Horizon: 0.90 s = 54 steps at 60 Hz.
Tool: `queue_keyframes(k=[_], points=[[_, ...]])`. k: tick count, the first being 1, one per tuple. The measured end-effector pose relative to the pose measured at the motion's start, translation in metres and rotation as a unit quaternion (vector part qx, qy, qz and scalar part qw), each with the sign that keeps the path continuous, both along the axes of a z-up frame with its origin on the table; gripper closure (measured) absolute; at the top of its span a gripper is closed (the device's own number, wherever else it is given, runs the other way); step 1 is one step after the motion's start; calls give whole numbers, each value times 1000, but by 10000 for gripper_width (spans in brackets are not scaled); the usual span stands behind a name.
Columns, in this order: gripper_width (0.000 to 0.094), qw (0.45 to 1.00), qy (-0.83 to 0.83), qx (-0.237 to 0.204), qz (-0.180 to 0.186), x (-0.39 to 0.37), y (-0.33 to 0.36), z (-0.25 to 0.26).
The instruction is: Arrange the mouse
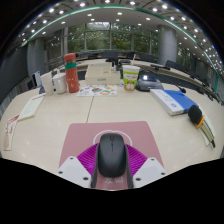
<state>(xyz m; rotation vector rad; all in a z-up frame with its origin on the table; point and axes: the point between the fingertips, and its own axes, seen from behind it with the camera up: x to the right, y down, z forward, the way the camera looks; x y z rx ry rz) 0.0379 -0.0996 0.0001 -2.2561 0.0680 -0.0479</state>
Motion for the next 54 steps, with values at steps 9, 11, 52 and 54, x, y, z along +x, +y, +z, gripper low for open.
queue_keyframes(k=[9,11,52,54], points=[[167,999,31,-18,17,-8,-6,-5],[67,999,33,-17,20,-9,-9,0],[78,997,-41,65,-16,-80,-259,209],[79,997,-37,64,-17,-83,-268,211]])
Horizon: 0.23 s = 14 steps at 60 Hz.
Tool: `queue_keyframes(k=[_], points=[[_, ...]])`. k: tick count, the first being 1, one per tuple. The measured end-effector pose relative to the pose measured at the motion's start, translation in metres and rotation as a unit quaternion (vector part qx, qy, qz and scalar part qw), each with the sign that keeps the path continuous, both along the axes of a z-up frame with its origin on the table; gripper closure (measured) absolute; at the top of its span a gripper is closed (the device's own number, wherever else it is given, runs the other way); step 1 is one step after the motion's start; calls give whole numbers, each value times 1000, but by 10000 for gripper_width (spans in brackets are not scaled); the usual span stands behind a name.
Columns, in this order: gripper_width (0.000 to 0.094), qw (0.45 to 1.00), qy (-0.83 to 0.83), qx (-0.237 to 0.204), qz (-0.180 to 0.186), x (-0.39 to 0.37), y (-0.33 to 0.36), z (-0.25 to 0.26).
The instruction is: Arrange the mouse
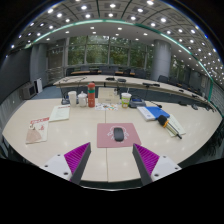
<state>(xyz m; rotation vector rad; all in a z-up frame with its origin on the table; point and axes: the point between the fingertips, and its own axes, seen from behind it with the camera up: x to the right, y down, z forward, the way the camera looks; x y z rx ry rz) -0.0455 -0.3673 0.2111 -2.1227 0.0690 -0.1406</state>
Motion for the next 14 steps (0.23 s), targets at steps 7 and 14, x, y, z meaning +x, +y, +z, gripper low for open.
queue_keyframes(k=[7,14], points=[[80,1000,-9,3,-4,-10,-23,5],[78,1000,-10,14,0,-19,-31,15]])
